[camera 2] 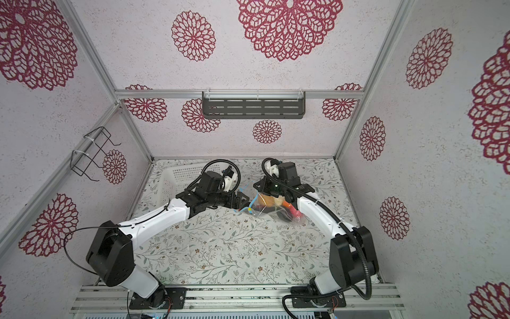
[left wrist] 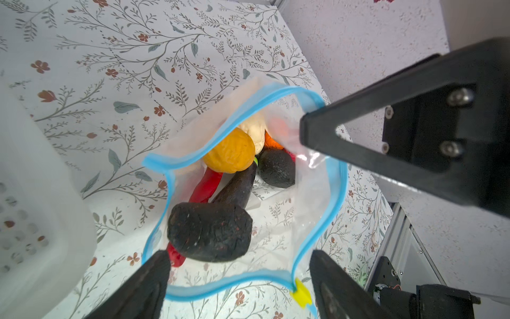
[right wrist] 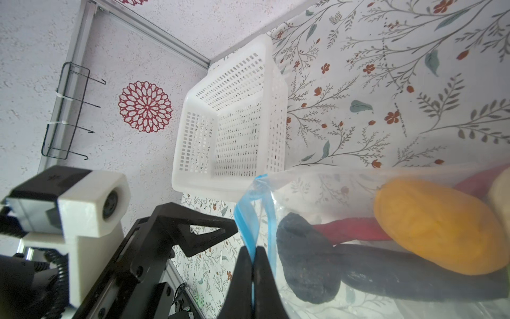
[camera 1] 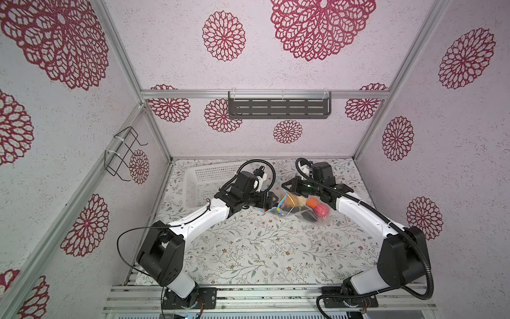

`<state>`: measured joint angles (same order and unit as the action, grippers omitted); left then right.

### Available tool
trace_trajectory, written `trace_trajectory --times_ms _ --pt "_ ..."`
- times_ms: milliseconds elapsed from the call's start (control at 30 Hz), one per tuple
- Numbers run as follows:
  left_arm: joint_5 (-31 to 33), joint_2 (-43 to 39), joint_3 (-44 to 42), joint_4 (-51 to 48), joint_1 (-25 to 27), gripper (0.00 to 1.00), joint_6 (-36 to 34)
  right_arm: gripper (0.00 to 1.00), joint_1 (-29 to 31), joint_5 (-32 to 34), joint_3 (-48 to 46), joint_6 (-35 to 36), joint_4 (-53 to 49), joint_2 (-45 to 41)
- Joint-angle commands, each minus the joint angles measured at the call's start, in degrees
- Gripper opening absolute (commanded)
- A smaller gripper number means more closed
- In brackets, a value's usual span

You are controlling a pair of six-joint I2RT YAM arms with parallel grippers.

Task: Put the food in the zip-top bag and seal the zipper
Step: 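Lower the dark vegetable into the bag mouth and open the left gripper, then move the left gripper to the bag's zipper edge beside the right gripper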

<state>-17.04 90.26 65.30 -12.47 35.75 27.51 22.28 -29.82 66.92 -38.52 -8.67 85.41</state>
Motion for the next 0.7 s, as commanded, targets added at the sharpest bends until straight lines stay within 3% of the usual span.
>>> trace_trajectory --times_ms 0,167,567,667 --pt "0.5 -2.7 -5.1 4.3 -1.3 0.79 2.5 0.0 -1.4 -0.5 2.7 0.9 -0.1 -3.9" --pt "-1.5 -3.0 -10.2 8.6 -3.4 0.68 6.3 0.0 -2.6 -1.1 2.7 1.0 -0.2 -4.3" --pt "-7.1 4.3 -8.8 15.4 -4.9 0.44 11.6 0.0 -2.8 -1.1 2.2 0.8 0.0 -4.6" --pt "-7.0 5.8 -8.5 16.0 -5.2 0.42 11.9 0.0 -2.8 -1.2 2.0 0.7 0.1 -4.6"
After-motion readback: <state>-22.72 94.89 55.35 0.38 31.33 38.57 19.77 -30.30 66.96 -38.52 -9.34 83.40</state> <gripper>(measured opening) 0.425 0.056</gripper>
